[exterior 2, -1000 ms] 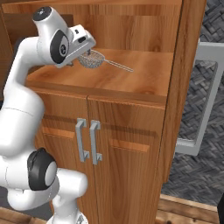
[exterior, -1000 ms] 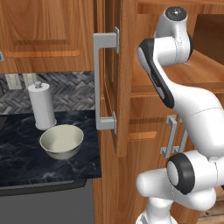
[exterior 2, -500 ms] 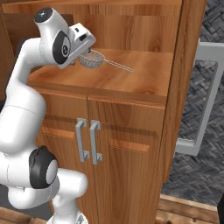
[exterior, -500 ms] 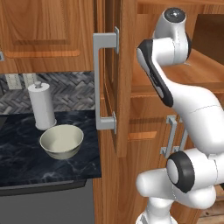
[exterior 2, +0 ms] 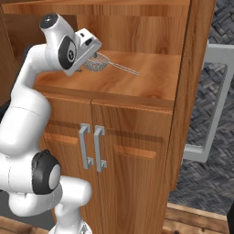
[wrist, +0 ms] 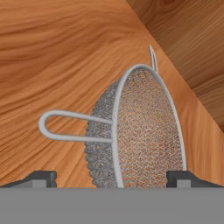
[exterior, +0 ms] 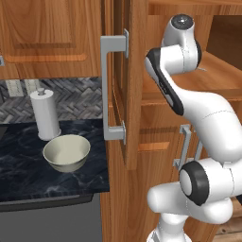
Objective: Open the cabinet and setup a tea strainer by placing it in the bowl upright.
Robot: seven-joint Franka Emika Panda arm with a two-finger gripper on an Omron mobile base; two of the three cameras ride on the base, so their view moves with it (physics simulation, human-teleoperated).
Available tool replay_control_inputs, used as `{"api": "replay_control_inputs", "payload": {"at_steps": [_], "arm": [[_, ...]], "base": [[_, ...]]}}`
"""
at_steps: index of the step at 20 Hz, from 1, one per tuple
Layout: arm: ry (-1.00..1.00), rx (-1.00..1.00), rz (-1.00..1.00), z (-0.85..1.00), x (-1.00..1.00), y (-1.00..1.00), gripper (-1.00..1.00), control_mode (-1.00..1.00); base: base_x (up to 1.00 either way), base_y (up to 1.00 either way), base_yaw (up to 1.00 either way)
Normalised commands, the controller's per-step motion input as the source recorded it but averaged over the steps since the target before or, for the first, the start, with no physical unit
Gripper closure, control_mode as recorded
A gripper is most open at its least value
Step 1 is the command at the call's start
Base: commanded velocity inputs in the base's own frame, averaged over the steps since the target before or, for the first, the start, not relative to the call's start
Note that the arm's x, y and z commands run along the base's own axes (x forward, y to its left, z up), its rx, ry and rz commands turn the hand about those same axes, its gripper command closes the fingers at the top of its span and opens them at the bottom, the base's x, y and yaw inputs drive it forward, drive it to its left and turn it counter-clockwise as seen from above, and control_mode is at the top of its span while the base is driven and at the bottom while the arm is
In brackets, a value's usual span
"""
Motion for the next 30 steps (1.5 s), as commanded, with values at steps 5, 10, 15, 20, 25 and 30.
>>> {"api": "replay_control_inputs", "payload": {"at_steps": [5, 10, 15, 20, 25, 30], "arm": [[0.1, -0.03, 0.0, -0.16, 0.17, 0.0, -1.0, -1.0], [0.03, -0.02, 0.01, -0.01, 0.17, 0.0, -1.0, -1.0], [0.04, 0.0, 0.01, 0.0, 0.13, 0.0, -1.0, -1.0], [0.06, 0.0, 0.04, 0.0, 0.05, 0.01, 1.0, -1.0], [0.01, 0.0, 0.03, 0.0, 0.01, 0.0, 1.0, -1.0], [0.0, 0.0, 0.02, 0.0, 0.01, 0.0, 1.0, -1.0]], "base": [[0.0, 0.0, 0.0], [0.0, 0.0, 0.0], [0.0, 0.0, 0.0], [0.0, 0.0, 0.0], [0.0, 0.0, 0.0], [0.0, 0.0, 0.0]]}}
